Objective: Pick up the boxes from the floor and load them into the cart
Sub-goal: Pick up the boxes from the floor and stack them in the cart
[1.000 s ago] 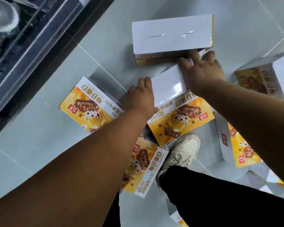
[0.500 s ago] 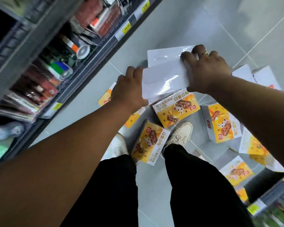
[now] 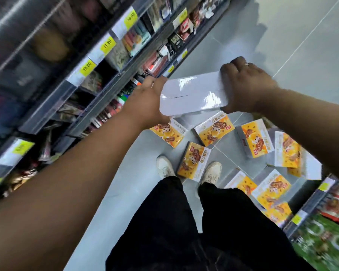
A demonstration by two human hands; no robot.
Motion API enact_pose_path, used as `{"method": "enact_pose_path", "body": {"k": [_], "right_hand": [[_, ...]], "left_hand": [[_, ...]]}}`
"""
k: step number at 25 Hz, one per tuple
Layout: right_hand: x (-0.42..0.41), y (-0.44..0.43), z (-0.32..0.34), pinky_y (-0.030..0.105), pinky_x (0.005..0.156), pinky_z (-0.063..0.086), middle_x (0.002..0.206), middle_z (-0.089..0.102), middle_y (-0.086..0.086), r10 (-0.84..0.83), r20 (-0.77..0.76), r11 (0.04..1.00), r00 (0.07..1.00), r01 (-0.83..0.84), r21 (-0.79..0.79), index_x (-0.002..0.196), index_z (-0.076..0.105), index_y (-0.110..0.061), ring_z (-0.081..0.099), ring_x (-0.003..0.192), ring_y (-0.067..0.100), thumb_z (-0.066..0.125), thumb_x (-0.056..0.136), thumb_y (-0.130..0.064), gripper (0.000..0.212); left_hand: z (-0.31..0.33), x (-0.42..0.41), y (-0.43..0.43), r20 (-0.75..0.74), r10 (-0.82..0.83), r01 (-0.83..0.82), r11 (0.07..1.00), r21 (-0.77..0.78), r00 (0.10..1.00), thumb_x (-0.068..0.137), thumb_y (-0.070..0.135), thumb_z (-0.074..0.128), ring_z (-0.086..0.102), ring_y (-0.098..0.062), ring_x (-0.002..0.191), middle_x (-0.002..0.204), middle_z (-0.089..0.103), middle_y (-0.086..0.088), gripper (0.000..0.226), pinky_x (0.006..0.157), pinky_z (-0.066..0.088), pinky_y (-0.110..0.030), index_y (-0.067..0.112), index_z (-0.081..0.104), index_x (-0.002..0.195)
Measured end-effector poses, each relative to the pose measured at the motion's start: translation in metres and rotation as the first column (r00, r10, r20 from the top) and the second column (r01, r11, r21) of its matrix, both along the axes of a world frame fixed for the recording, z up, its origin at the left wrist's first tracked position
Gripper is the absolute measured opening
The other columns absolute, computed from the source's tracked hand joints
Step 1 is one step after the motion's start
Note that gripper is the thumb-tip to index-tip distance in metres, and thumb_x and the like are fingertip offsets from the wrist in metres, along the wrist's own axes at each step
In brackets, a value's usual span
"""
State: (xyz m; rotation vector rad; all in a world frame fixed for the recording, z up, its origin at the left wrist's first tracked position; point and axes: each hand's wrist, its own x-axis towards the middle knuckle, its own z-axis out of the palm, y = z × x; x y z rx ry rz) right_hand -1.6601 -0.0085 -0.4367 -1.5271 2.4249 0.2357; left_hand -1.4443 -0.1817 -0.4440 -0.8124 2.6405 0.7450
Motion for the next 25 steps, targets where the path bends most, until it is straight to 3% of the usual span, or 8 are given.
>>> {"method": "enact_pose_path", "body": {"k": [5,7,10,12,15,18,21,25], "right_hand": [[0.045,0.011,0.085,0.045,0.086,0.050,0.123,0.043,0.020,0.065,0.081,0.998,0.995,-0.063,-0.031,0.134,0.037,-0.017,0.057,0.097,0.043,0.079,0.049,-0.058,0.103],[0.066,0.023,0.110,0.043,0.086,0.050,0.128,0.040,0.016,0.087,0.141,0.995,0.986,-0.081,-0.050,0.138,0.035,-0.021,0.057,0.097,0.041,0.084,0.055,-0.050,0.101],[0.098,0.046,0.140,0.039,0.090,0.048,0.137,0.033,0.011,0.087,0.259,0.996,0.962,-0.074,-0.059,0.144,0.030,-0.025,0.055,0.104,0.036,0.087,0.056,-0.039,0.105],[0.120,0.055,0.158,0.040,0.092,0.049,0.138,0.030,0.008,0.097,0.318,0.994,0.943,-0.075,-0.082,0.144,0.029,-0.026,0.053,0.108,0.034,0.087,0.056,-0.033,0.105],[0.156,0.061,0.188,0.037,0.092,0.046,0.138,0.030,0.006,0.165,0.371,0.981,0.914,-0.112,-0.159,0.141,0.032,-0.031,0.048,0.113,0.030,0.087,0.059,-0.030,0.099],[0.194,0.059,0.214,0.032,0.090,0.039,0.140,0.031,0.002,0.239,0.409,0.966,0.881,-0.173,-0.192,0.136,0.037,-0.035,0.042,0.120,0.025,0.089,0.059,-0.037,0.092],[0.241,0.046,0.244,0.029,0.096,0.034,0.141,0.030,-0.003,0.286,0.492,0.953,0.822,-0.190,-0.237,0.132,0.043,-0.034,0.036,0.127,0.021,0.088,0.060,-0.040,0.085],[0.329,0.032,0.281,0.030,0.095,0.040,0.125,0.038,-0.007,0.329,0.599,0.917,0.730,-0.096,-0.387,0.137,0.041,-0.033,0.040,0.120,0.016,0.086,0.067,-0.029,0.083]], "left_hand": [[0.071,0.072,0.026,-0.127,0.070,-0.063,0.996,0.057,0.989,0.050,0.055,0.075,0.046,-0.029,0.124,0.139,0.040,-0.004,0.109,0.103,0.039,-0.037,0.025,0.032,0.146],[0.092,0.104,0.044,-0.179,0.139,-0.123,0.988,0.099,0.974,0.045,0.062,0.066,0.045,-0.027,0.126,0.140,0.040,-0.004,0.113,0.104,0.040,-0.039,0.023,0.033,0.146],[0.123,0.150,0.076,-0.238,0.234,-0.198,0.966,0.165,0.943,0.051,0.049,0.074,0.044,-0.019,0.123,0.135,0.041,0.000,0.105,0.105,0.040,-0.036,0.023,0.035,0.145],[0.142,0.184,0.095,-0.300,0.290,-0.251,0.954,0.163,0.909,0.056,0.041,0.084,0.042,-0.010,0.119,0.133,0.042,0.003,0.101,0.105,0.037,-0.023,0.023,0.037,0.143],[0.173,0.232,0.125,-0.370,0.471,-0.382,0.877,0.289,0.801,0.064,0.018,0.088,0.051,0.005,0.105,0.126,0.046,0.012,0.087,0.085,0.038,-0.002,0.031,0.040,0.135],[0.200,0.281,0.149,-0.387,0.632,-0.468,0.767,0.439,0.672,0.060,0.020,0.090,0.058,0.007,0.092,0.113,0.055,0.016,0.077,0.079,0.048,-0.016,0.040,0.043,0.118],[0.233,0.344,0.162,-0.400,0.725,-0.552,0.688,0.472,0.561,0.047,0.043,0.088,0.060,-0.011,0.106,0.117,0.058,0.012,0.069,0.088,0.054,-0.039,0.052,0.051,0.104],[0.270,0.433,0.179,-0.436,0.811,-0.585,0.584,0.564,0.389,0.048,0.030,0.095,0.062,-0.023,0.103,0.114,0.060,0.004,0.065,0.082,0.058,-0.044,0.038,0.058,0.100]]}}
